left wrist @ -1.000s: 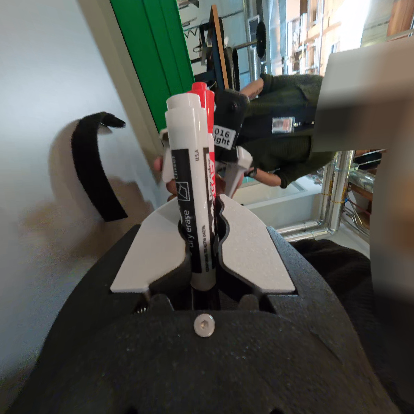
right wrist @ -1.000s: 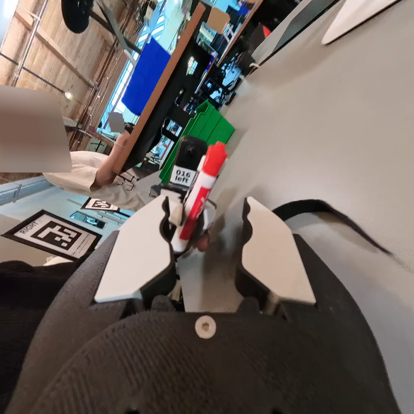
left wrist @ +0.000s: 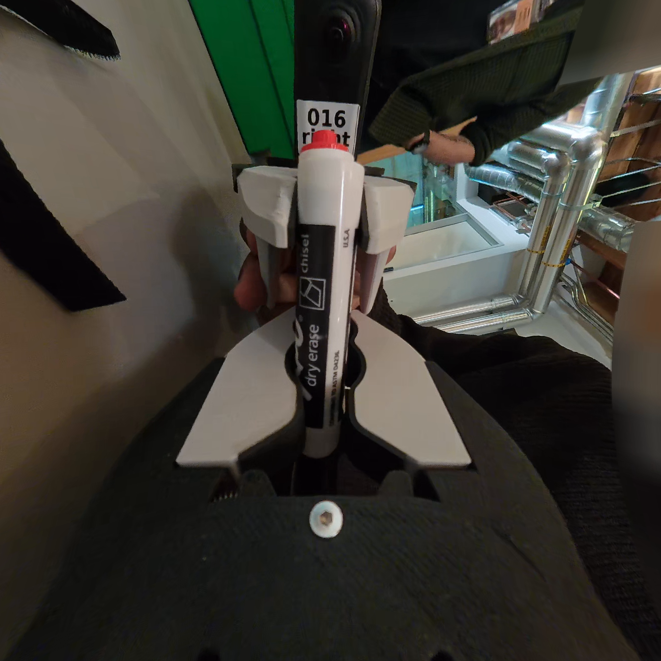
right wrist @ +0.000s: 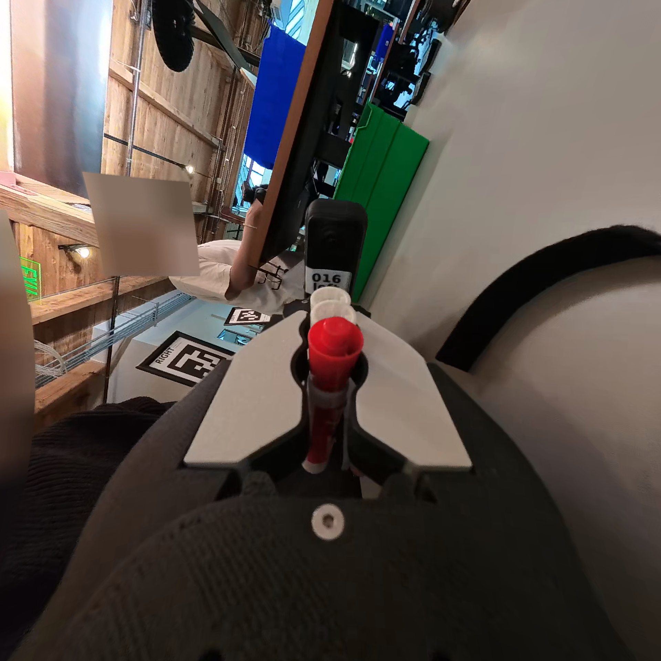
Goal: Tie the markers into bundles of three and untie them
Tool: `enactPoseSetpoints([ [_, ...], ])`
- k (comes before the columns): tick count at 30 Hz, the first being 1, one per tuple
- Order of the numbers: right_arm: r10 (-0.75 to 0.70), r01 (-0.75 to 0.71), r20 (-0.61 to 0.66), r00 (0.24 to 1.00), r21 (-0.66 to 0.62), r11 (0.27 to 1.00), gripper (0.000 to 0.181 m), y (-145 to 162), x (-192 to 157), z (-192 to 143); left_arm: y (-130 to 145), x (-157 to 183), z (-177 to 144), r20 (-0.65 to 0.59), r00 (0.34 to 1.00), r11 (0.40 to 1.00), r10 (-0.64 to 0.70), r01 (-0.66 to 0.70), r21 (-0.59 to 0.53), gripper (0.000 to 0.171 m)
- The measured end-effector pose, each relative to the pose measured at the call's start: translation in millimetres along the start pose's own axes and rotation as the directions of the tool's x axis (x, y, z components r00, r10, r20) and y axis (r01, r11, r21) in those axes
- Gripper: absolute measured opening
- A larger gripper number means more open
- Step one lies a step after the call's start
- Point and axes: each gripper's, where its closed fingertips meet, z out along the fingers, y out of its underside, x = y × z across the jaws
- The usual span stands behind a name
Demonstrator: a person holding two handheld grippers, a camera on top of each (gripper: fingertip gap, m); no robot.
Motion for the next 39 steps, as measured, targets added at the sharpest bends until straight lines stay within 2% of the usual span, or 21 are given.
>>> enactPoseSetpoints([
  [12, 0.002, -0.002, 0.014, 1.0, 0.032, 0.999, 0.02, -12, 0, -11, 4, 2, 0, -0.008, 1.0, 1.0, 0.012, -0.013, -0.028, 0.02],
  [18, 0.024, -0.029, 0.043, 0.999, 0.126, 0.992, 0.019, -30, -1, -23, 12, -1, 3, 0.011, 1.0, 0.997, 0.017, -0.017, -0.075, 0.02],
  [24, -0.054, 0.057, -0.05, 0.997, 0.062, 0.996, 0.03, -28, 7, -27, 15, 1, 4, 0.006, 0.999, 0.995, 0.037, -0.036, -0.088, 0.02],
  [29, -0.038, 0.04, -0.04, 0.998, 0.056, 0.998, 0.02, -26, 7, -26, 13, 0, 3, 0.006, 0.999, 0.996, 0.035, -0.034, -0.077, 0.02],
  [35, -0.007, 0.01, -0.036, 0.999, 0.07, 0.998, 0.02, -28, 9, -27, 15, 0, 3, 0.005, 0.999, 0.996, 0.034, -0.034, -0.088, 0.021],
  [39, -0.011, 0.016, -0.042, 0.999, 0.128, 0.992, 0.019, -39, 8, -34, 17, -1, 4, 0.012, 0.999, 0.994, 0.031, -0.029, -0.102, 0.02],
])
